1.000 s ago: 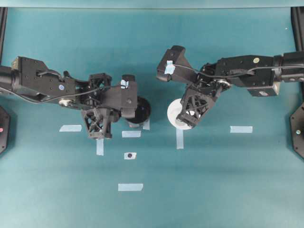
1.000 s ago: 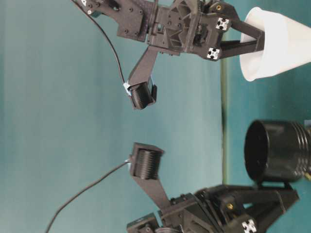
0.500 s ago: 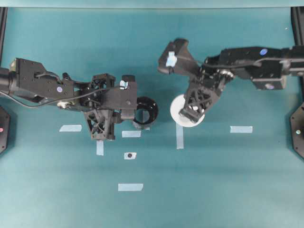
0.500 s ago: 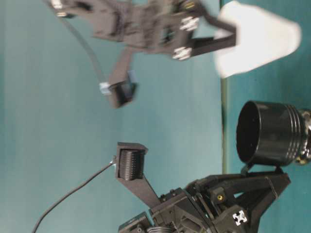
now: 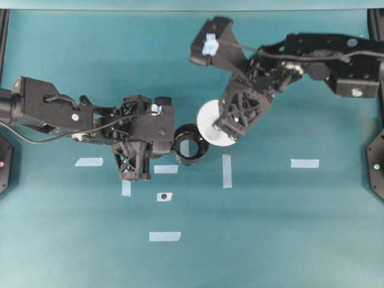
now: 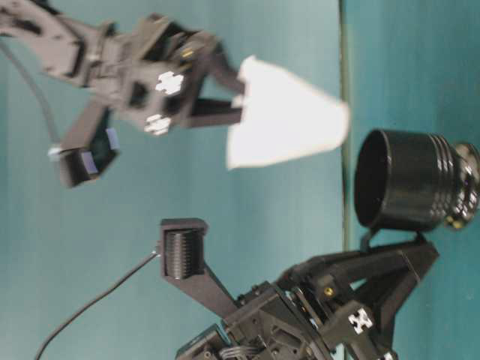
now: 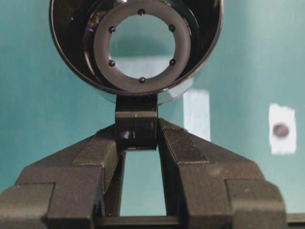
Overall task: Holding the cup holder with the left arm, the right arm places the cup into the cup holder.
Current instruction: 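Lift white cup with right gripper and move it toward the holder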
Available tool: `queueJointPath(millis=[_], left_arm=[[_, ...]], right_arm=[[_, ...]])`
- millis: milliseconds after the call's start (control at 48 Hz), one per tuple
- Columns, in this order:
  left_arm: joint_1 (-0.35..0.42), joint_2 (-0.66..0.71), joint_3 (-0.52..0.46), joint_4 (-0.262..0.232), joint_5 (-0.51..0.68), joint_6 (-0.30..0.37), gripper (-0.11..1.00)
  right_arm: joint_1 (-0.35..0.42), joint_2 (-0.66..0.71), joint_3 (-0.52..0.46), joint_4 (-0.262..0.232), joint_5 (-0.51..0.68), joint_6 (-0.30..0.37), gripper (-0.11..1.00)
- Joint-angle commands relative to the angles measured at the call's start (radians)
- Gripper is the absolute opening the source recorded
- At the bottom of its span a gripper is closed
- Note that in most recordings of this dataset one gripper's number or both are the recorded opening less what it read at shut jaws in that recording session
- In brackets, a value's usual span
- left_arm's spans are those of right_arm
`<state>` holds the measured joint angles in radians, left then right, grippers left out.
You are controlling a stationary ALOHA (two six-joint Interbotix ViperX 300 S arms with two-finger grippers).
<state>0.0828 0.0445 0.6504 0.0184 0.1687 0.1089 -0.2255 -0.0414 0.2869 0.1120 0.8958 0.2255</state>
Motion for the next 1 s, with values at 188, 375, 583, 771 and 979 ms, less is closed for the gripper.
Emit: queueJointPath(millis=[188,375,583,771,979], left_arm=[[-0.003,-0.032,-0.014,0.003,-0.077,-0.002,0.25],[-0.003,-0.032,-0.02,0.003,-0.101,-0.003,0.25],[-0.003,-0.032,-0.029,0.003,-0.11,-0.002,0.25],[-0.003,-0.04,-0.034,0.003,-0.11,-0.003,0.25],[-0.003,-0.054,-0.034,0.003,-0.112,-0.002,0.25]], right_arm=[[0.015,-0.063,-0.025,0.02,-0.018,0.028,0.04],[0.035,-0.041,-0.018,0.021,-0.06,0.037,0.04],[0.048,0.006,-0.017,0.021,-0.064,0.034,0.04],[0.055,0.04,-0.017,0.021,-0.06,0.031,0.04],[0.057,0.058,-0.014,0.021,-0.067,0.026,0.04]])
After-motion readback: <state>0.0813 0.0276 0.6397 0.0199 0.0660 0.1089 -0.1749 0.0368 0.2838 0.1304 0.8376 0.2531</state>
